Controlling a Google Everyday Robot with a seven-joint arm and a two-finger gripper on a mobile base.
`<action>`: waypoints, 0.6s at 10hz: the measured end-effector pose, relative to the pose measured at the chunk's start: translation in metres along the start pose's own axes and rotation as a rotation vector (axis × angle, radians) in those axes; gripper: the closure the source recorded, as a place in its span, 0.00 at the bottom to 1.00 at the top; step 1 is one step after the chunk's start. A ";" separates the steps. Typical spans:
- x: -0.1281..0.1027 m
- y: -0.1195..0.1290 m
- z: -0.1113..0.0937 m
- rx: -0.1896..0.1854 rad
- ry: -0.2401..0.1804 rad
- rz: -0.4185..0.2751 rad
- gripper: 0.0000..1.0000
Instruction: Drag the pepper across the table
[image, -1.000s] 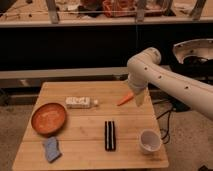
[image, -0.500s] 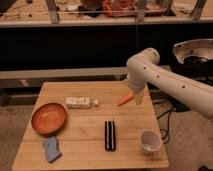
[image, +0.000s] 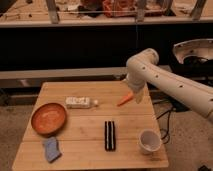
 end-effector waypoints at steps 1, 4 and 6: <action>0.000 -0.002 0.002 0.002 0.000 -0.016 0.20; 0.004 -0.004 0.008 0.008 0.001 -0.050 0.20; 0.005 -0.011 0.013 0.016 0.001 -0.097 0.20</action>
